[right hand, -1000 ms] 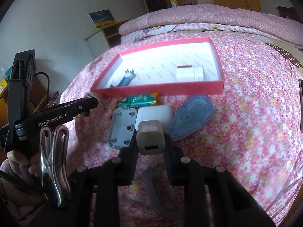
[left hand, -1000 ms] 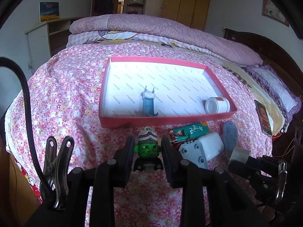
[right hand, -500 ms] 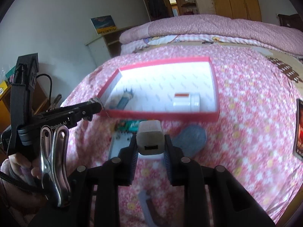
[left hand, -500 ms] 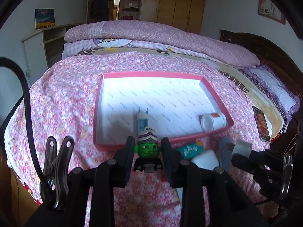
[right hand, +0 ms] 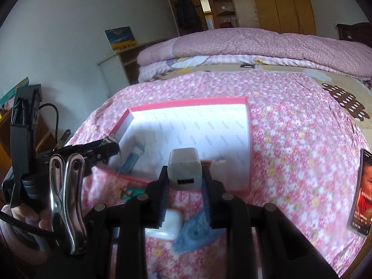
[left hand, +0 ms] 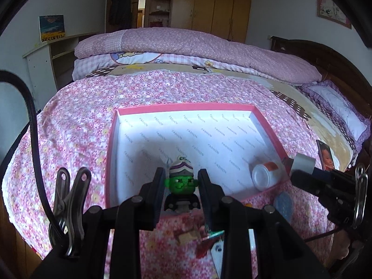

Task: Organize rigid objects
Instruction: 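Carry the figurine into the tray and open the left tool while the right tool releases the charger there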

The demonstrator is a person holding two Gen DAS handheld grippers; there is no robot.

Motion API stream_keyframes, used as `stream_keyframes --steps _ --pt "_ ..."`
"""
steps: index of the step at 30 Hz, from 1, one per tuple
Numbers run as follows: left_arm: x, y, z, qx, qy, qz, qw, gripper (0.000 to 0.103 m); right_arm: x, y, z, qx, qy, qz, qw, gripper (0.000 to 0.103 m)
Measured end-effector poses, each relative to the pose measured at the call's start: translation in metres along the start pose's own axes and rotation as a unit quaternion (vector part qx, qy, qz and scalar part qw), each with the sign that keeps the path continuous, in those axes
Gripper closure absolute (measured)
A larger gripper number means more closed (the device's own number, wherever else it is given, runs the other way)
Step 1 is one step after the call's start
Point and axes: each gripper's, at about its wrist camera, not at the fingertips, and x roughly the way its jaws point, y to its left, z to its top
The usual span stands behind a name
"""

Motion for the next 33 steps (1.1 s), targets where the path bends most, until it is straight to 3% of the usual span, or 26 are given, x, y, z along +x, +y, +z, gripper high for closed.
stream_keyframes --steps 19,33 --pt "0.053 0.004 0.005 -0.004 0.031 0.012 0.9994 0.073 0.046 -0.023 0.019 0.013 0.022 -0.032 0.999 0.077" --pt "0.062 0.001 0.006 0.007 0.031 0.019 0.9993 0.073 0.062 -0.036 0.023 0.024 0.036 -0.043 0.998 0.077"
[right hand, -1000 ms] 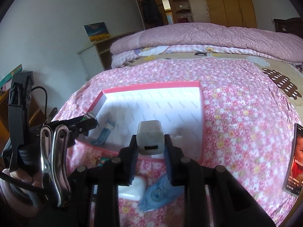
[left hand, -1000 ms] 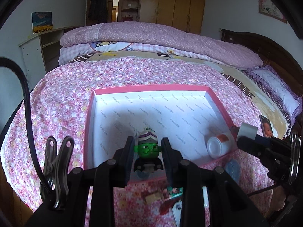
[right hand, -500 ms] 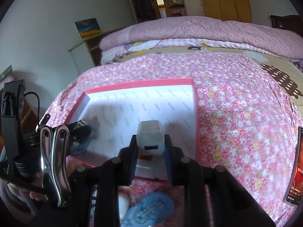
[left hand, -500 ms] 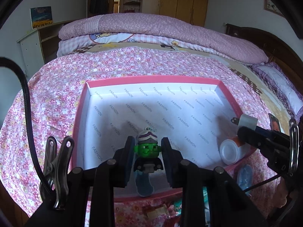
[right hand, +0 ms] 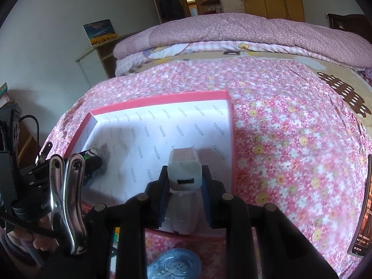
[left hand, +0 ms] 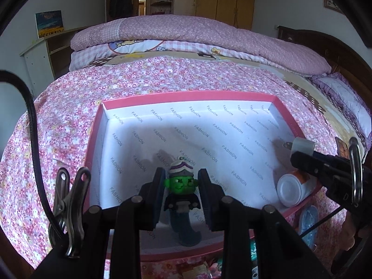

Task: Organize rigid objects
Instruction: 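Carry the figurine into the tray and open the left tool while the right tool releases the charger there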

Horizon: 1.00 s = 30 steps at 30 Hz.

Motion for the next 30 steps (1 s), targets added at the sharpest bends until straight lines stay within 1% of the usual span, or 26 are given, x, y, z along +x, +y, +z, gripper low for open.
stream_keyframes --steps 3,6,7,12,14,30 --pt "0.001 -0.002 0.001 0.001 0.001 0.007 1.0000 0.071 -0.001 0.000 0.001 -0.001 -0.002 0.000 1.000 0.077" --pt "-0.001 -0.005 0.003 0.003 -0.004 0.013 0.9999 0.058 -0.002 0.001 0.003 -0.005 -0.003 -0.001 1.000 0.075" --pt "-0.002 -0.005 0.004 0.005 -0.005 0.013 0.9999 0.056 -0.002 0.002 0.003 -0.006 -0.004 -0.002 1.000 0.073" --pt "-0.007 -0.007 0.006 0.009 -0.007 0.017 0.9998 0.056 -0.007 0.006 0.005 -0.012 -0.010 -0.002 1.000 0.068" --pt "-0.008 -0.006 0.005 0.007 -0.006 0.016 0.9998 0.056 -0.010 0.008 0.005 -0.015 -0.014 -0.003 1.000 0.063" --pt "-0.037 -0.002 -0.002 -0.007 -0.009 0.015 0.9998 0.056 -0.034 0.030 0.000 -0.032 -0.024 0.005 0.999 0.062"
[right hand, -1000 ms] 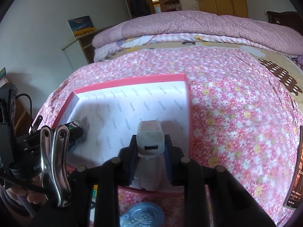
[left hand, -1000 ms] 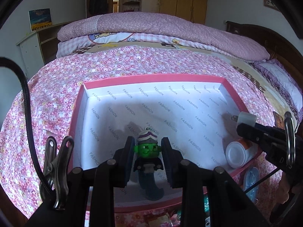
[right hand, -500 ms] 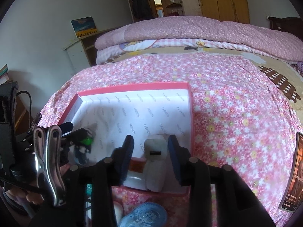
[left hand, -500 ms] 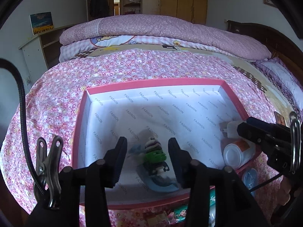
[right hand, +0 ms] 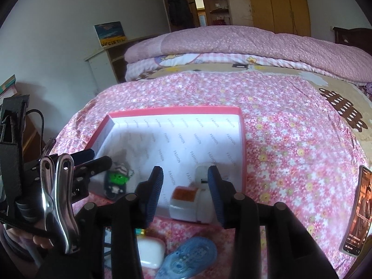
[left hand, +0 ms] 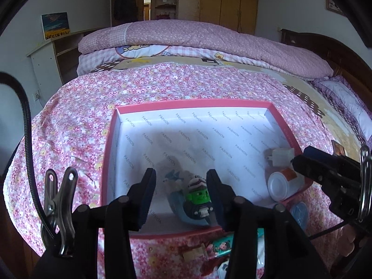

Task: Organize rigid objects
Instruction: 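Carry the figurine into the tray and open the left tool while the right tool releases the charger there, then withdraw both open tools from the tray toward the grey plate and blue tape dispenser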

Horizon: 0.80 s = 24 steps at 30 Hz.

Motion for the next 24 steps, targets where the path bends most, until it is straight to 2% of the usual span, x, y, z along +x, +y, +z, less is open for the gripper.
stream_keyframes --steps 24 --pt "-0.035 -0.005 -0.023 -0.009 -0.001 -0.015 0.9998 0.056 -0.030 0.017 -0.026 -0.004 0.009 0.004 1.000 0.062"
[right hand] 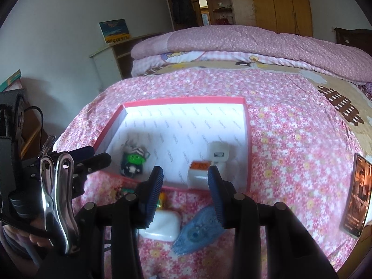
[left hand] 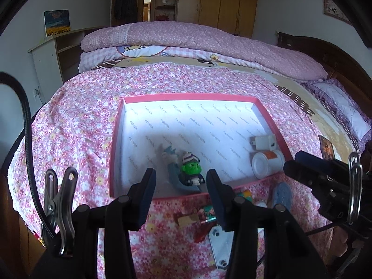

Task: Organize rigid objects
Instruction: 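Withdraw both open tools from the tray toward the grey plate and blue tape dispenser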

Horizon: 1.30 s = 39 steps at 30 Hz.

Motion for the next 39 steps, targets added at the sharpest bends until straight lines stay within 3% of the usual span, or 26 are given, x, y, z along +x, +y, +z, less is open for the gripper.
stream_keyframes --steps 26,32,39 --pt "-0.020 -0.007 -0.041 0.003 0.029 -0.031 0.9991 0.056 -0.027 0.007 -0.046 -0.004 0.045 -0.005 0.999 0.062" --pt "-0.021 -0.010 -0.052 0.005 0.037 -0.035 0.9987 0.056 -0.029 0.009 -0.068 -0.019 0.071 -0.003 0.997 0.062" --pt "-0.019 -0.011 -0.058 0.001 0.047 -0.040 0.9981 0.056 -0.031 0.017 -0.099 -0.045 0.111 0.028 0.992 0.062"
